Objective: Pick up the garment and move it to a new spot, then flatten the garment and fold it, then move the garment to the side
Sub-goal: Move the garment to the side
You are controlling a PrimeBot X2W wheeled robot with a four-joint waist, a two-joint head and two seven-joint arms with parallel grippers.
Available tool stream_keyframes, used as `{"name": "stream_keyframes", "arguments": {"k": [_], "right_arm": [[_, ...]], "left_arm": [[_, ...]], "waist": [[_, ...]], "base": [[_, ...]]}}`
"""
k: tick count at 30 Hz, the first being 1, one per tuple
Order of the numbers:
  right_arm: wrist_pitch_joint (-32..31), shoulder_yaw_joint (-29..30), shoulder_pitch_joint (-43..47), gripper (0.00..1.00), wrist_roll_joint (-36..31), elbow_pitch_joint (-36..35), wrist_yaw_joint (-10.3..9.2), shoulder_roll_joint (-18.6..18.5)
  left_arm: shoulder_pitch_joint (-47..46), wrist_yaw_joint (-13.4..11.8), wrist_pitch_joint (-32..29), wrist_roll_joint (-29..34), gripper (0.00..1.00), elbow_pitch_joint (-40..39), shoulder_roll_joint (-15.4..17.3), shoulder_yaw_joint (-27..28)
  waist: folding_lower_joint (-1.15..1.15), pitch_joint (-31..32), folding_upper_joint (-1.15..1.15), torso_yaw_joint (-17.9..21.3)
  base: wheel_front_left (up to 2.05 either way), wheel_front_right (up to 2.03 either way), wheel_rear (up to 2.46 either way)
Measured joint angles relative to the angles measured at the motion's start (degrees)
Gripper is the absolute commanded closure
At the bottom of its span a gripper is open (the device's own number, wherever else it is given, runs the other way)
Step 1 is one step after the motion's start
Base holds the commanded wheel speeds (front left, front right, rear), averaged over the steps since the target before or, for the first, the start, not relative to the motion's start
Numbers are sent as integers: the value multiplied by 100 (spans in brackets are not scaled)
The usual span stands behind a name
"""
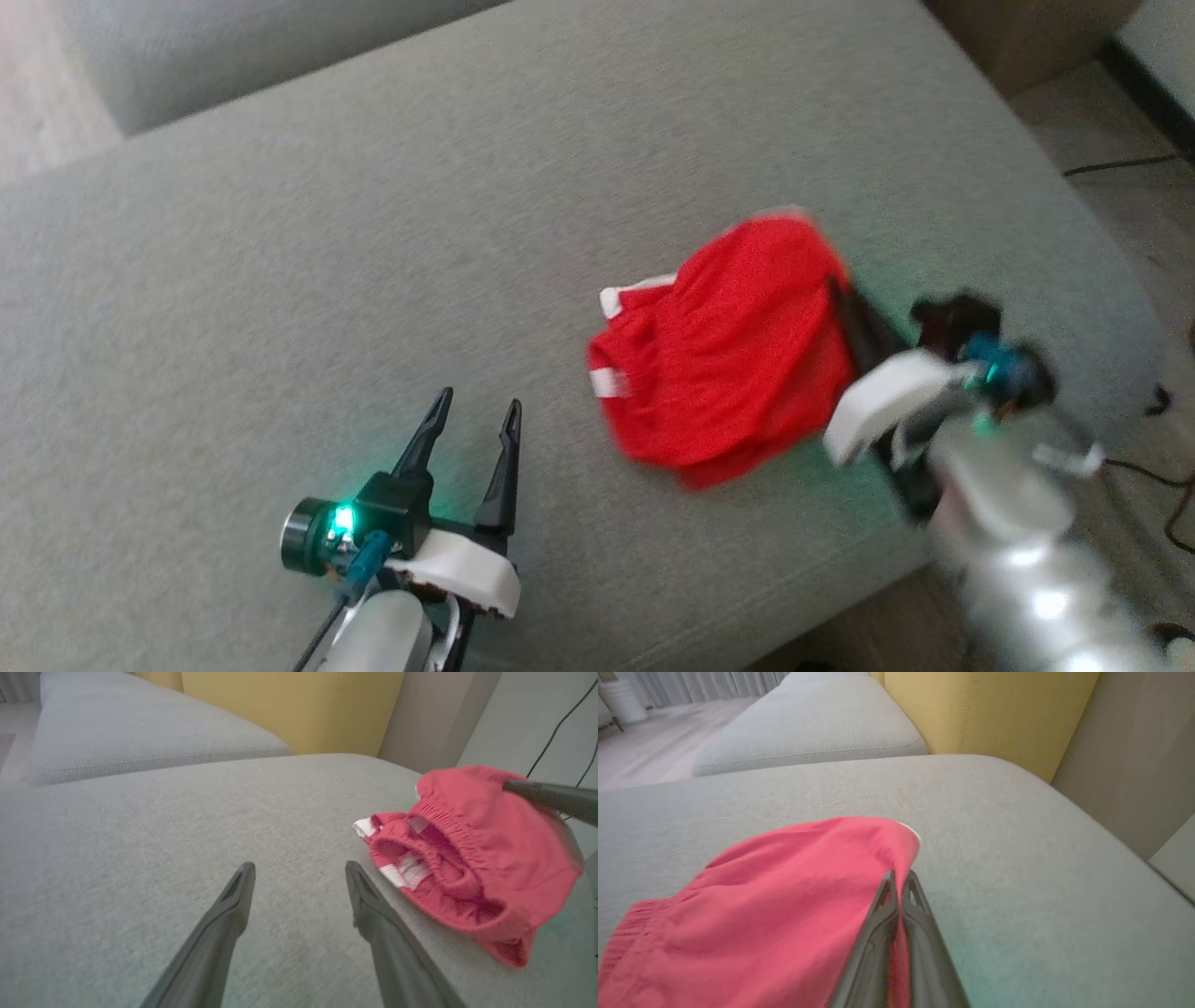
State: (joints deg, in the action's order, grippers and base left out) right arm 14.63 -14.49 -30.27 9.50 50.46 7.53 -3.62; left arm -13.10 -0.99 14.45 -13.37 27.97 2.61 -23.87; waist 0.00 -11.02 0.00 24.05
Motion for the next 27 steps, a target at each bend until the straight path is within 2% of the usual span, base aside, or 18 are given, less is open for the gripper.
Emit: {"name": "stream_keyframes", "arguments": {"k": [8, 16, 19, 23, 24, 25, 26, 27], "right_arm": [[0, 719, -1272, 100, -984, 672, 0, -786], [-1, 1770, -1862, 100, -1951, 1344, 0, -1504], [-2, 2245, -1959, 100, -2313, 1385, 0, -1659], [-103, 2746, -1991, 100, -2825, 1378, 0, -1685], [-110, 2870, -1990, 95, -2942, 1370, 0, -1682], [-110, 3011, -1989, 31, -3040, 1329, 0, -1675], [-103, 3112, -1989, 0, -3149, 1268, 0, -1672], [-100, 3205, -1989, 0, -3238, 1201, 0, -1659]], "left_arm": [[-216, 107, 0, 271, 0, 74, 8, 181], [-425, 189, 25, 445, 0, -62, -5, 211], [-455, 210, 26, 457, 0, -124, -33, 213], [-485, 209, 26, 486, 0, -149, -55, 229], [-493, 209, 26, 487, 0, -148, -58, 238], [-502, 209, 26, 488, 0, -144, -62, 260], [-511, 209, 26, 494, 0, -129, -65, 282], [-520, 209, 26, 509, 0, -116, -71, 308]], "waist": [[1, -436, 0, -492], [1, -804, 0, -920], [1, -887, 0, -1022], [1, -941, 0, -1088], [0, -950, 0, -1093], [0, -958, 0, -1097], [0, -962, 0, -1100], [0, -964, 0, -1103]], "base": [[0, 0, 0], [0, 0, 0], [0, 0, 0], [0, 0, 0], [0, 0, 0], [0, 0, 0], [0, 0, 0], [0, 0, 0]]}}
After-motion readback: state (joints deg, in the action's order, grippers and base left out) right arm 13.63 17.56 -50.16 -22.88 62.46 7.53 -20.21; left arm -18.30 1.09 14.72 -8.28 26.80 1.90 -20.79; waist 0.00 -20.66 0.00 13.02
